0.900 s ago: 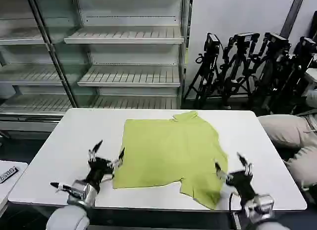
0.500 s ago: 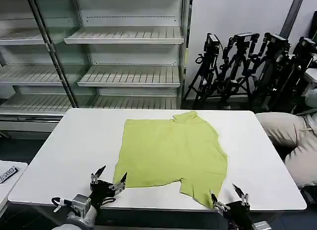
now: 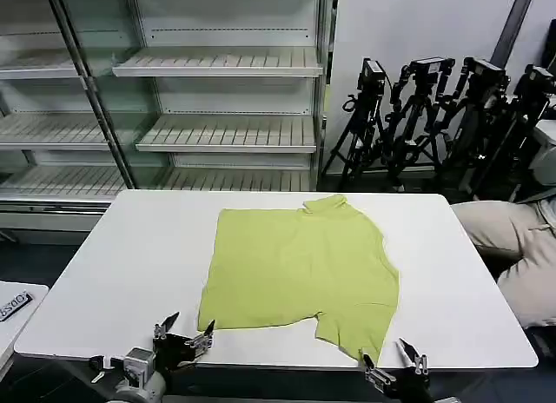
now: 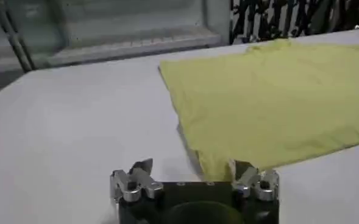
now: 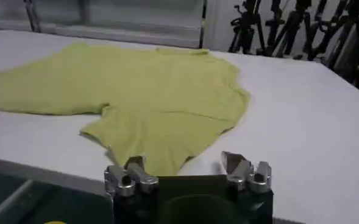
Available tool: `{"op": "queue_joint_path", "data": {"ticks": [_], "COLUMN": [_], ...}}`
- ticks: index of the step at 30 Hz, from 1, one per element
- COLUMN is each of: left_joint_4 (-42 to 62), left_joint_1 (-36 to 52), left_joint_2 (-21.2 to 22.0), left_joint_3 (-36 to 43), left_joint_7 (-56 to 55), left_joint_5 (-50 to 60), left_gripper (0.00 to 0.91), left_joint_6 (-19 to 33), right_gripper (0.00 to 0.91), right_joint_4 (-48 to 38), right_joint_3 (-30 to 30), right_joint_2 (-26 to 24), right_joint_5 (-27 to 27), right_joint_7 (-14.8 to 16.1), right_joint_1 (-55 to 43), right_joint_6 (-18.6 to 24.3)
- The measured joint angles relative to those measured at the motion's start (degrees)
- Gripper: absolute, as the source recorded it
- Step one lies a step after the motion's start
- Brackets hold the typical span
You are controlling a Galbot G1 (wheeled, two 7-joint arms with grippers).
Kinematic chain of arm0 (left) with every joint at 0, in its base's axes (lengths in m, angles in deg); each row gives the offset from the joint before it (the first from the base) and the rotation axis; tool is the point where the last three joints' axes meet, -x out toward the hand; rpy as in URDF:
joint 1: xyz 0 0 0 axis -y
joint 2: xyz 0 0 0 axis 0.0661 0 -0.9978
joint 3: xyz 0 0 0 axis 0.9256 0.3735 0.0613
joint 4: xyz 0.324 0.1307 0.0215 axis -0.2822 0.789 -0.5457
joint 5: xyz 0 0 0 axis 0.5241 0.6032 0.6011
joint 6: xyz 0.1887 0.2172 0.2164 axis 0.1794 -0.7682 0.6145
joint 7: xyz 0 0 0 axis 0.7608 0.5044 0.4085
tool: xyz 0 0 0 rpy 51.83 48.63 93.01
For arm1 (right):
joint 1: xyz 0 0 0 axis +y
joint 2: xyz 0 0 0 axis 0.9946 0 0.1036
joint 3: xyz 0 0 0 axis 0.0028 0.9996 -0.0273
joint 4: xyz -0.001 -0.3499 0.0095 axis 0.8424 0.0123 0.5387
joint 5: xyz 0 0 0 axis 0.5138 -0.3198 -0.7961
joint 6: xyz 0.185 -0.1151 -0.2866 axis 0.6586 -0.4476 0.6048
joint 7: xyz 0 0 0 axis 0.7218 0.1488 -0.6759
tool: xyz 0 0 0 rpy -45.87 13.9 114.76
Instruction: Fold and organize the clothes.
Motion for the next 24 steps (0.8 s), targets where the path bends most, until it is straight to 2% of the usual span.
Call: {"op": "queue_joint_path", "data": {"ticks": [15, 24], "left_joint_4": [-0.5, 0.6], "left_joint_1": [0.2, 5.5], "left_joint_2": [0.5, 0.7], "left_joint_3": [0.8, -0.1], "left_joint_7": [-0.2, 2.2], "left_joint_5": [-1.3, -2.4], "left_gripper": [0.010, 0.020], "left_joint_6": [-0.8, -1.0], "right_gripper": [0.000, 0.000], "right_joint_4": [0.6, -1.7], "right_joint_3": [-0.2, -0.5], "right_joint_2": [-0.3, -0.4], "right_joint_5": [4.0, 5.3], "right_joint_7": [0.9, 1.2], "right_joint_1": [-2.6, -11.9], "right_joint_6": [-2.4, -4.5]}}
